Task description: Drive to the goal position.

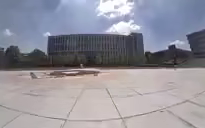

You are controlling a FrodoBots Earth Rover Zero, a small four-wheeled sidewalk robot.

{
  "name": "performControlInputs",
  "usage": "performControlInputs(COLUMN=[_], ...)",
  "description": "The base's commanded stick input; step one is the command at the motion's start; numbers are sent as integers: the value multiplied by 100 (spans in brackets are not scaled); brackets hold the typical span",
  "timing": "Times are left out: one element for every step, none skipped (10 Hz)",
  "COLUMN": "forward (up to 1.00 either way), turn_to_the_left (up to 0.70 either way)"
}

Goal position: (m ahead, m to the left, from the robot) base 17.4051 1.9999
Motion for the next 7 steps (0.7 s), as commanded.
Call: performControlInputs(forward=[70,70,70,70,70,70,70], turn_to_the_left=[0,0,0,0,0,0,0])
